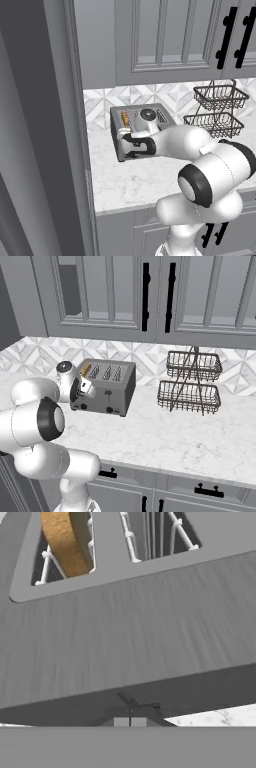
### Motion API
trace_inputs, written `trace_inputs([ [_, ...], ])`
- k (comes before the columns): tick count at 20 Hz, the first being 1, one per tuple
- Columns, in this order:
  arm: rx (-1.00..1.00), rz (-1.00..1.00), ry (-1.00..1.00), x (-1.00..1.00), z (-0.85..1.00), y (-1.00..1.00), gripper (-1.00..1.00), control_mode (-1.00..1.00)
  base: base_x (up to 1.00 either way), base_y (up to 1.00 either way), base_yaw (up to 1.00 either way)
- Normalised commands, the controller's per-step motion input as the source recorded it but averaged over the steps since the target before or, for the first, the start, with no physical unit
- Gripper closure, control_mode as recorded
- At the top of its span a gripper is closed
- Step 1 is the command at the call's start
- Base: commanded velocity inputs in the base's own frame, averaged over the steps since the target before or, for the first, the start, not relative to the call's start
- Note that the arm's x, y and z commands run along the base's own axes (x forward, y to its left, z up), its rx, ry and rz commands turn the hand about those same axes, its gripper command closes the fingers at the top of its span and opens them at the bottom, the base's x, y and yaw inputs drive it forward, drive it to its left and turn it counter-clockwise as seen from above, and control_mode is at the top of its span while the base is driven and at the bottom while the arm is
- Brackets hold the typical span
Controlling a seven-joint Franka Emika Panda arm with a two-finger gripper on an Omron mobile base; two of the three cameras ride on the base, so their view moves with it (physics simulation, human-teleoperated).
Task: Start the toaster. Once the lever pops up, take the bread to the plate on the dining counter.
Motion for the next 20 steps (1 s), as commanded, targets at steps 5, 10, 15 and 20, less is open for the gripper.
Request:
trace_inputs([
  [5,0.00,0.00,-0.01,-0.15,-1.00,0.00,1.00,-1.00,0.00,0.00,0.00],
  [10,0.00,0.00,0.00,-0.21,-1.00,0.00,1.00,-1.00,0.00,0.00,0.00],
  [15,0.01,0.00,0.00,-0.08,-0.96,0.00,1.00,-1.00,0.00,0.00,0.00],
  [20,0.00,0.00,0.02,-0.25,-0.98,0.00,1.00,-1.00,0.00,0.00,0.00],
])
